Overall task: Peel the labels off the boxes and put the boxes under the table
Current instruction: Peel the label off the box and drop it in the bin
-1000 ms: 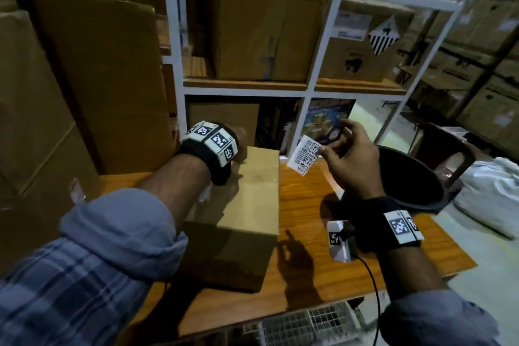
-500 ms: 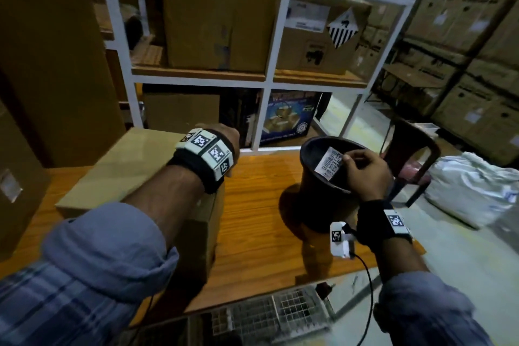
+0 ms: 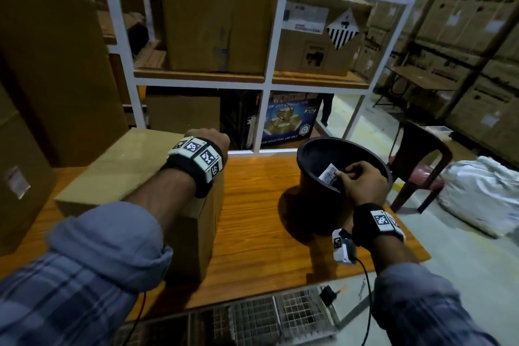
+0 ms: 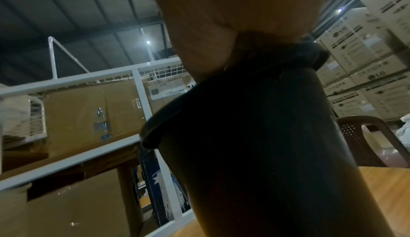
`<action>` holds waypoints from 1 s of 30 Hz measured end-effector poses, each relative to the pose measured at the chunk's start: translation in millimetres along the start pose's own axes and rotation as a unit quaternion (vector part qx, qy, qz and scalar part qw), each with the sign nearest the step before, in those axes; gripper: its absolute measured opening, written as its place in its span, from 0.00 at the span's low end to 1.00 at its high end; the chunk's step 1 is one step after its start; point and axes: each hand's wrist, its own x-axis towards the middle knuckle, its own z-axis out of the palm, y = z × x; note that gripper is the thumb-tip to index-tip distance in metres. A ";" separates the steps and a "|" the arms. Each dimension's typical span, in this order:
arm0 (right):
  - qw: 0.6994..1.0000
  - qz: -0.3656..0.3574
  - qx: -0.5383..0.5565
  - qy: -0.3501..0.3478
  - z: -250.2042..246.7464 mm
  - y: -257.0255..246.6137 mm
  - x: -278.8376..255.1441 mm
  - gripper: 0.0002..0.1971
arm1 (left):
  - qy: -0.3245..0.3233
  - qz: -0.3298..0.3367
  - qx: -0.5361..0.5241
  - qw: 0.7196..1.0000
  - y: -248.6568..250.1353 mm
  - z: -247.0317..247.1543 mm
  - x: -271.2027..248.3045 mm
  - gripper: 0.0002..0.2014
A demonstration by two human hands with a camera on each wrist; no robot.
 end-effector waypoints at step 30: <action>0.994 -0.029 -0.093 -0.049 10.7 6.4 3.0 0.12 | 0.019 -0.011 0.014 1.000 1.3 9.9 12.1 0.10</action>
